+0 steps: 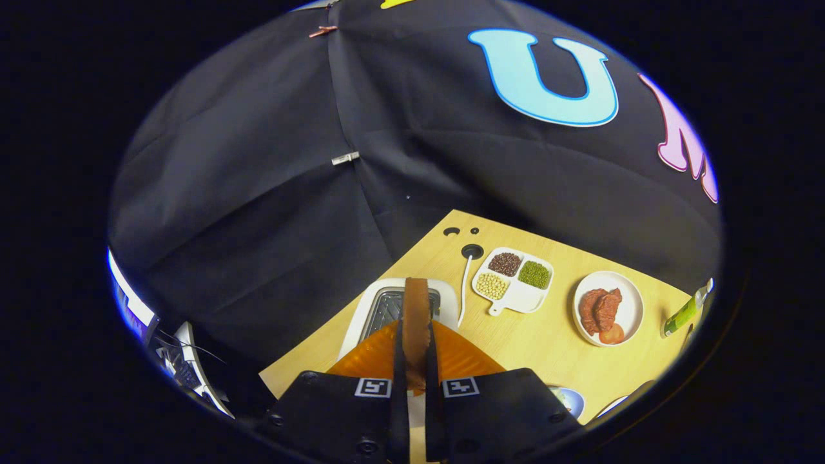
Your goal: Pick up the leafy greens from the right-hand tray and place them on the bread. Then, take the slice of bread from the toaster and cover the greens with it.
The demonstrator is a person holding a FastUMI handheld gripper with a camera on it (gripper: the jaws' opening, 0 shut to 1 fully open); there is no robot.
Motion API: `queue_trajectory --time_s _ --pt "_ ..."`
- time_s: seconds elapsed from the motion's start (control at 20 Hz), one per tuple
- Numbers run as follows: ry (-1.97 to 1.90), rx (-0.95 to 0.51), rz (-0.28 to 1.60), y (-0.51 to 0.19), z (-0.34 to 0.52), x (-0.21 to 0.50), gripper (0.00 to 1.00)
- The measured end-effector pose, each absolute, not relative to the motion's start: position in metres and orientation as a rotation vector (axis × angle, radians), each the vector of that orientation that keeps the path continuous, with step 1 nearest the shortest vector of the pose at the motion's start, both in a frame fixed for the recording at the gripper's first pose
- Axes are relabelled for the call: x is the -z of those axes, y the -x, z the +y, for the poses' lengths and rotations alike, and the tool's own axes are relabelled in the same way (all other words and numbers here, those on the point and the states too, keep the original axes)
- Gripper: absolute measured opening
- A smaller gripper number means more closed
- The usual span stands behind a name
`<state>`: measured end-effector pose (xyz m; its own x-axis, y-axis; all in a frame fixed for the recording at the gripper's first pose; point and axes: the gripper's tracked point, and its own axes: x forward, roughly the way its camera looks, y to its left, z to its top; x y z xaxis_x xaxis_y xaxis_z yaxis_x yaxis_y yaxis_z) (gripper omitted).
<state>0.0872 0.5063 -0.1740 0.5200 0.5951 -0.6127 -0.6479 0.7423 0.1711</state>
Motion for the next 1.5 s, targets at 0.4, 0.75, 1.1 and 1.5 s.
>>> queue_trajectory --time_s 0.4,0.75,1.1,1.5 --pt "0.000 -0.649 0.645 -0.096 0.424 0.129 0.14" --pt "-0.100 -0.538 0.677 -0.106 0.342 0.145 0.14" --pt "-0.283 -0.496 0.840 -0.086 0.301 0.215 0.14" --pt "-0.318 -0.478 0.972 -0.065 0.289 0.298 0.14"
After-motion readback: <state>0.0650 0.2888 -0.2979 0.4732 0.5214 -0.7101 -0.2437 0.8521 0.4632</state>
